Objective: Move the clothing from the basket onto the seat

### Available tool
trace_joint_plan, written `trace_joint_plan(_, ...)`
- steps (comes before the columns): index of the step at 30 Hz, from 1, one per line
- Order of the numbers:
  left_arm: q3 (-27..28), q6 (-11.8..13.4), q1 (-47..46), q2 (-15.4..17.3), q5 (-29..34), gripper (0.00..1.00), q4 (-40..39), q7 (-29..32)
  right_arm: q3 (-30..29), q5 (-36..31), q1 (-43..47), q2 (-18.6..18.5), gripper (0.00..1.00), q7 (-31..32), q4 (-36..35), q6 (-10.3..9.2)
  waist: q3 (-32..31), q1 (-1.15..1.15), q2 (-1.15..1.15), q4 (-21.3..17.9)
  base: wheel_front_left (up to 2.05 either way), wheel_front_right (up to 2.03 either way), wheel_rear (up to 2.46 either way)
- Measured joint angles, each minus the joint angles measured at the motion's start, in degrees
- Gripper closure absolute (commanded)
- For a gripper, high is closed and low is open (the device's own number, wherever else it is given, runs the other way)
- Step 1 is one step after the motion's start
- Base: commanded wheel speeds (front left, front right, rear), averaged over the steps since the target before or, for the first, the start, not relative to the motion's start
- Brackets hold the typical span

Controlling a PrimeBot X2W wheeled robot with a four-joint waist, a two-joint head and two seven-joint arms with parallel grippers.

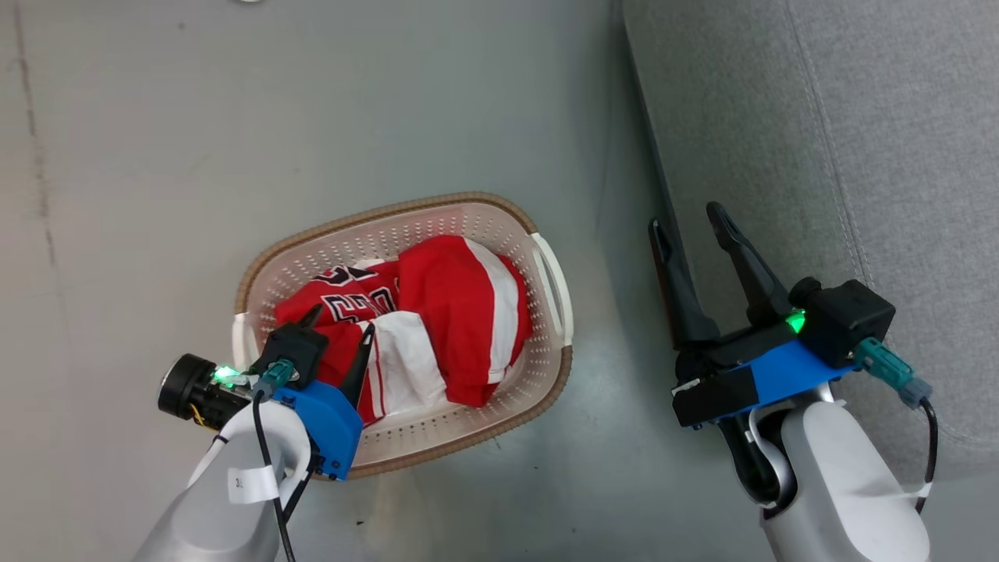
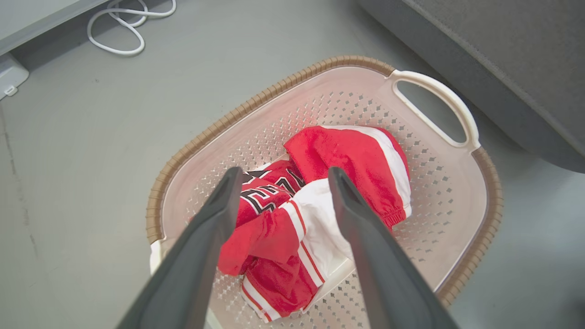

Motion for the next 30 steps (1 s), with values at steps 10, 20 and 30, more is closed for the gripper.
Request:
trace_joint_plan(10, -7.5, 0.0, -6.0, 4.2, -1.9, 0.00, 6.5, 2.5, 4.3, 2.2, -3.1, 0.0, 0.00, -1.8, -0.5, 0.00, 7.3, -0.01, 0.00, -6.3, 0.00, 0.00, 0.00)
trace_joint_plan(20, -12.2, 0.0, -12.5, 7.1, -0.5, 0.00, 11.6, 5.7, 7.0, 3.7, -3.4, 0.0, 0.00, -2.0, -1.9, 0.00, 12.5, -0.01, 0.00, -9.3, 0.00, 0.00, 0.00)
trace_joint_plan(30, -15.0, 0.0, -15.4, 7.4, 0.2, 0.00, 16.2, 11.1, 8.8, 4.8, -3.5, 0.0, 0.00, -2.0, -3.9, 0.00, 15.3, -0.01, 0.00, -10.6, 0.00, 0.00, 0.00)
